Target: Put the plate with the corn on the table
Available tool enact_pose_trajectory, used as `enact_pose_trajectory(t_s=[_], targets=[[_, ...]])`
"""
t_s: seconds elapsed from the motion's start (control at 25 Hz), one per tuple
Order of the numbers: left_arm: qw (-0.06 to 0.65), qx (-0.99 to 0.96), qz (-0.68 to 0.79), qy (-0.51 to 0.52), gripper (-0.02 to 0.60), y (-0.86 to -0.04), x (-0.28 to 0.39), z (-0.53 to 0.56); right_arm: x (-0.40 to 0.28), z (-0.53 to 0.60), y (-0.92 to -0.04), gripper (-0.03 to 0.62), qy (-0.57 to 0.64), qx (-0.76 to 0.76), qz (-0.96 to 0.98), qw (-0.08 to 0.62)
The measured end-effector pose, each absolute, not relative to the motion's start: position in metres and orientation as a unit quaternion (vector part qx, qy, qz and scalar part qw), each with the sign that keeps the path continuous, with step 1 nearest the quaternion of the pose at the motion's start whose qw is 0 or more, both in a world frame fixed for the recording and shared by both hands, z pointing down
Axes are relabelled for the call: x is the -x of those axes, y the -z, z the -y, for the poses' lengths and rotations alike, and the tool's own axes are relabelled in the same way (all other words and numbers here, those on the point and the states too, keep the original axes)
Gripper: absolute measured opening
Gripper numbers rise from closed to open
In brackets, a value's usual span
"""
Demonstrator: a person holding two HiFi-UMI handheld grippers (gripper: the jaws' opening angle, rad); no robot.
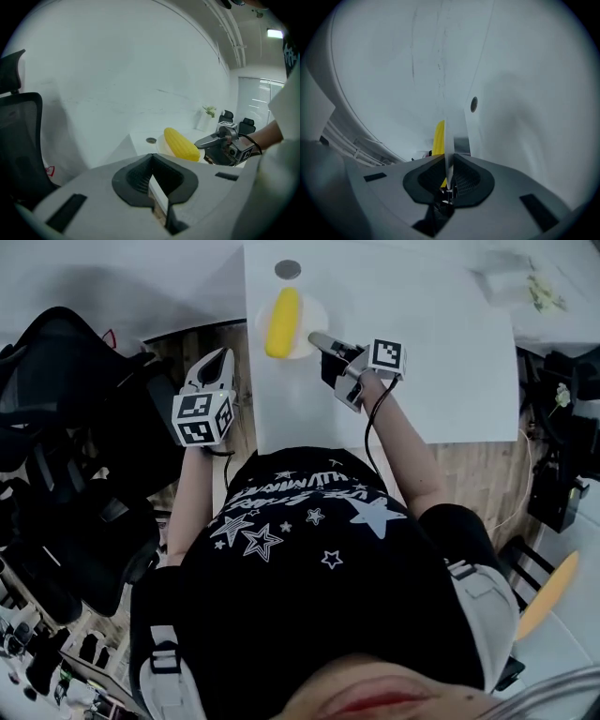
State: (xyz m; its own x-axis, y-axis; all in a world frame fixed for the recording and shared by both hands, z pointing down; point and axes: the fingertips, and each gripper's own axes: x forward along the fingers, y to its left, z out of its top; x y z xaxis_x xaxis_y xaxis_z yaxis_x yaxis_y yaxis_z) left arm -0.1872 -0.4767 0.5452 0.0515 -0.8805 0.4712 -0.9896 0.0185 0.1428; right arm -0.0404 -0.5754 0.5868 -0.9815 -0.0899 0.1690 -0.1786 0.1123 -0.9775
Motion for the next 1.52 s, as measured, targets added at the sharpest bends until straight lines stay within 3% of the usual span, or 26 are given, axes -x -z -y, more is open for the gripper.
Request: enact_pose_trajectory(t_s=[0.52,1.52], targets=[[0.256,-0.654,0.697,-0.144,0.006,-0.580,0.202,0.494,0.082,0.605,-0.625,0.035,-0.682,-0.076,0.724,0.061],[0.280,-0.652,0.686,-0.158,0.006,-0.603,0.194,0.497,0.097,0.617,-0.663,0.028,-0.718,-0.138,0.674,0.103]])
